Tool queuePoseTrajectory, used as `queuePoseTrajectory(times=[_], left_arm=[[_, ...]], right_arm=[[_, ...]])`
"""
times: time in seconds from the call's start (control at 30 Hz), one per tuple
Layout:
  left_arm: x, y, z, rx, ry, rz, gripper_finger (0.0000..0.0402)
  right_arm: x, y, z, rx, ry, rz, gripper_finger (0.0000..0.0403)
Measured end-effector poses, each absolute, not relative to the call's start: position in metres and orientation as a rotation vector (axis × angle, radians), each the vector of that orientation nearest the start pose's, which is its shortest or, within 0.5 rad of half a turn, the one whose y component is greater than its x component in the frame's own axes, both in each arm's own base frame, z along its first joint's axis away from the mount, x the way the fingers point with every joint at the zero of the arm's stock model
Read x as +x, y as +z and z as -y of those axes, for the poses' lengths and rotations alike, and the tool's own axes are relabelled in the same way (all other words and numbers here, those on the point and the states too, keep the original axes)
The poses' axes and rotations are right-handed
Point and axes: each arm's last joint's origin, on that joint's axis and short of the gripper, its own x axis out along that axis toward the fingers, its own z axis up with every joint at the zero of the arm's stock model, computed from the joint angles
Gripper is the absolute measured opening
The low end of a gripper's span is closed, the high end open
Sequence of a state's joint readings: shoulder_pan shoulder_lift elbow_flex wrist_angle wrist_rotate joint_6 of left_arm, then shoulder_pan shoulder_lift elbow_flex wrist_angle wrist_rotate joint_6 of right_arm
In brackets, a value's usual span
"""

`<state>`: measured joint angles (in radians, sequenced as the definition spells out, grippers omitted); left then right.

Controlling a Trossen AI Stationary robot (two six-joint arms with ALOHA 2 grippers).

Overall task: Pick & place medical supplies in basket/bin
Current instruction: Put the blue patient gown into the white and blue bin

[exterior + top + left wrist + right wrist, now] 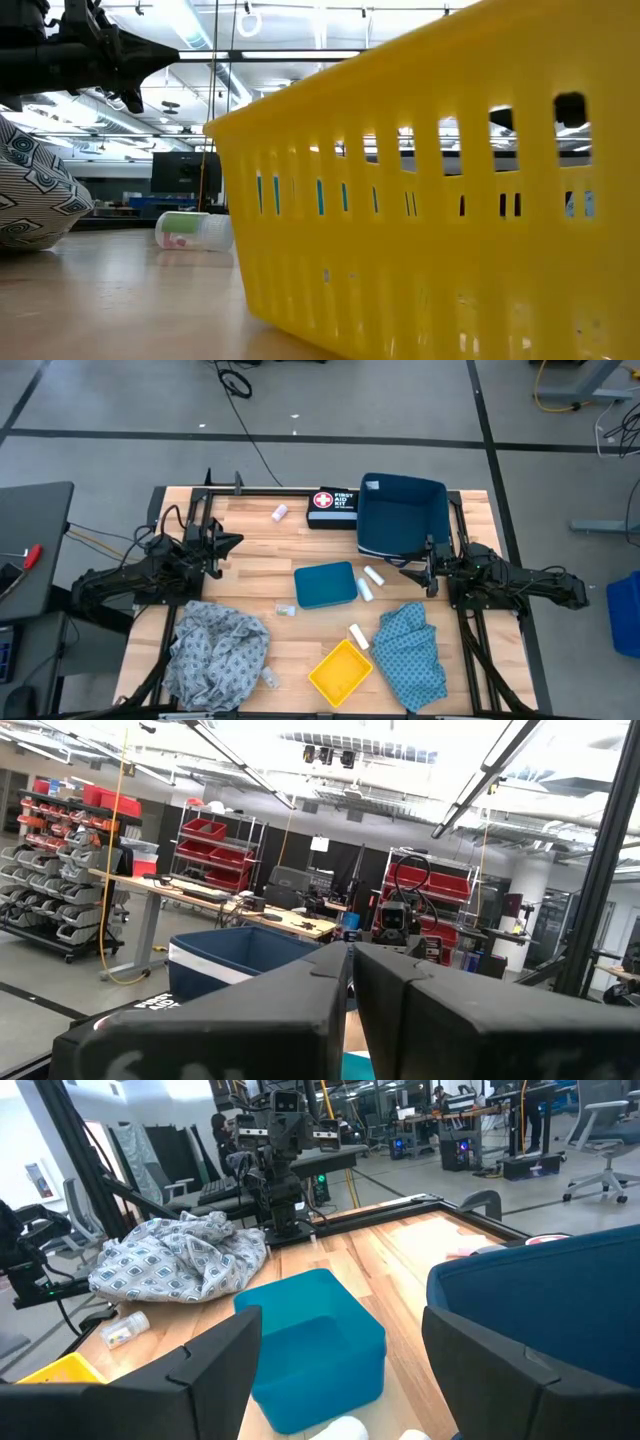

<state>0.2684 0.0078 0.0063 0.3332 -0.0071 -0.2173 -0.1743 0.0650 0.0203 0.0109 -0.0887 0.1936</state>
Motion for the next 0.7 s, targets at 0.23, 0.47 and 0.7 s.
queuePoseTrajectory(times=[0.23, 0.47, 0.7], left_arm=[[0.0892, 0.1968, -0.0244, -0.263, 0.209, 0.368, 0.0025], [0.0893, 0.1968, -0.0244, -0.246, 0.211, 0.365, 0.0025], [0.0893, 0.1967, -0.0246, -0.215, 0.223, 0.362, 0.0025]], right_arm=[[0.0994, 0.1664, 0.0152, 0.198, -0.098, -0.024, 0.0286], [0.0994, 0.1664, 0.0152, 0.198, -0.099, -0.024, 0.0286], [0.0995, 0.1673, 0.0152, 0.197, -0.098, -0.015, 0.0286]])
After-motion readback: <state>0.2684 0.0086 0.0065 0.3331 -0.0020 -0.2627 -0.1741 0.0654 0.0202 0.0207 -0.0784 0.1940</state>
